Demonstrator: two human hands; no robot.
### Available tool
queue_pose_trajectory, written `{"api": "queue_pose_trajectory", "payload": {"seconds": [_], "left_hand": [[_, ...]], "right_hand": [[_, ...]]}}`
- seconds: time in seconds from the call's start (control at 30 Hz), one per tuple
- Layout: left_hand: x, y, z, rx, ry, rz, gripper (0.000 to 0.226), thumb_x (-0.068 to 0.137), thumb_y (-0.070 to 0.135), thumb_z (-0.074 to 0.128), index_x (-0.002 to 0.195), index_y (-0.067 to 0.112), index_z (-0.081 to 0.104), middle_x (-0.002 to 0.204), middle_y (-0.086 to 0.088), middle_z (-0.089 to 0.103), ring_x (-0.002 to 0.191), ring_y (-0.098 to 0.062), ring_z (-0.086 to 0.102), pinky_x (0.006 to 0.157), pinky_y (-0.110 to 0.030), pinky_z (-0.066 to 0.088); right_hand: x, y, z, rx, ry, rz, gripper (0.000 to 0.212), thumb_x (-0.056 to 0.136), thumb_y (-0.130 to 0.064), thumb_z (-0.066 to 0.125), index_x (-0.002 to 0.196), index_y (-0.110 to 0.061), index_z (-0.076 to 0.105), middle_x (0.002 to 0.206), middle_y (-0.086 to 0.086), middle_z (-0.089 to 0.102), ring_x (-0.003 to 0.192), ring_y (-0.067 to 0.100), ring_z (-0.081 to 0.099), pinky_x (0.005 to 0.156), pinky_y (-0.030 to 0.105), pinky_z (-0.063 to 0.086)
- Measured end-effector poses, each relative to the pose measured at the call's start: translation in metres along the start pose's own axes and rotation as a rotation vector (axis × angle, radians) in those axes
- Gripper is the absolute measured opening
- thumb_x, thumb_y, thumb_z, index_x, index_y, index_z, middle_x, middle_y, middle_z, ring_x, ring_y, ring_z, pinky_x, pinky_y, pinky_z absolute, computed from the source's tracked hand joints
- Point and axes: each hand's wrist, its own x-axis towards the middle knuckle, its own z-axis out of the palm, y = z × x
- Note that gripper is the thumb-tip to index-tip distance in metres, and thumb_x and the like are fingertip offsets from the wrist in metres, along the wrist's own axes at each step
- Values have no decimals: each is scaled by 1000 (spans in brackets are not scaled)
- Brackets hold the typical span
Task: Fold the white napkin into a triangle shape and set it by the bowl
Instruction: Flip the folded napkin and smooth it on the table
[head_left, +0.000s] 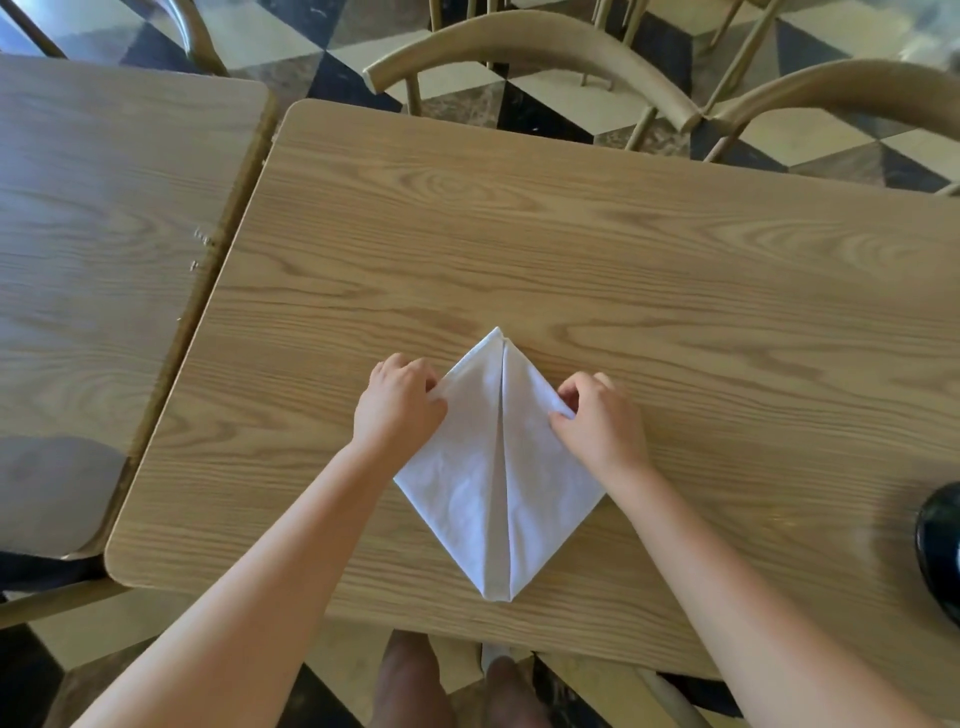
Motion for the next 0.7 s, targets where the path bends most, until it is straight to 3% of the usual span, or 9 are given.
{"api": "queue_pose_trajectory", "payload": {"seconds": [0.07,0.17,0.23,0.3,0.37,0.5,0.6,0.7], "left_hand": [[-1,0,-3,-45,-33,-16,12,77,15,58,89,14,56,89,-1,57,90,-23,52,66,-32,41],[-2,1,-12,-110,-131,-51,19,74,13,58,93,16,59,83,5,60,82,-20,55,67,-33,45],[-1,3,-17,-88,-161,13,15,72,10,58,87,10,64,80,0,59,81,-24,54,66,-33,42],[0,7,-26,-78,-143,85,12,73,8,60,82,4,65,80,-6,58,81,-24,51,64,-31,35],[3,13,-40,-101,-81,140,14,74,8,63,87,3,66,85,-9,62,84,-24,52,66,-28,32],[10,41,-84,-215,162,303,10,74,4,62,83,7,62,79,-4,62,79,-24,56,63,-23,33],[7,66,-112,-227,338,496,11,73,2,61,80,9,59,79,1,59,77,-19,54,65,-22,37],[-7,72,-118,-239,439,604,12,72,4,59,81,13,56,81,6,55,75,-13,50,65,-19,40]], "right_hand": [[1,-3,-1,30,-36,9,19,77,-15,62,96,-12,61,99,7,63,98,28,54,76,31,36],[4,-5,-4,74,-133,47,23,78,-20,61,101,-18,60,99,-1,66,98,23,58,87,35,37],[6,-5,-9,187,-212,67,13,76,-19,62,89,-22,61,88,-3,65,92,23,60,88,40,42],[9,-7,-19,298,-223,55,8,76,-16,64,75,-23,59,74,-5,62,78,22,61,79,37,46],[15,-11,-37,374,-165,4,13,77,-12,66,71,-22,58,67,-7,58,68,18,56,67,31,44],[30,-28,-95,431,-6,-172,10,77,-10,67,75,-18,61,67,-10,57,64,11,52,66,32,44],[26,-42,-139,379,171,-314,8,77,-14,64,75,-21,60,67,-14,57,62,2,51,60,21,40],[8,-40,-160,246,364,-516,2,76,-18,62,77,-16,62,74,-3,61,68,12,55,62,27,40]]}}
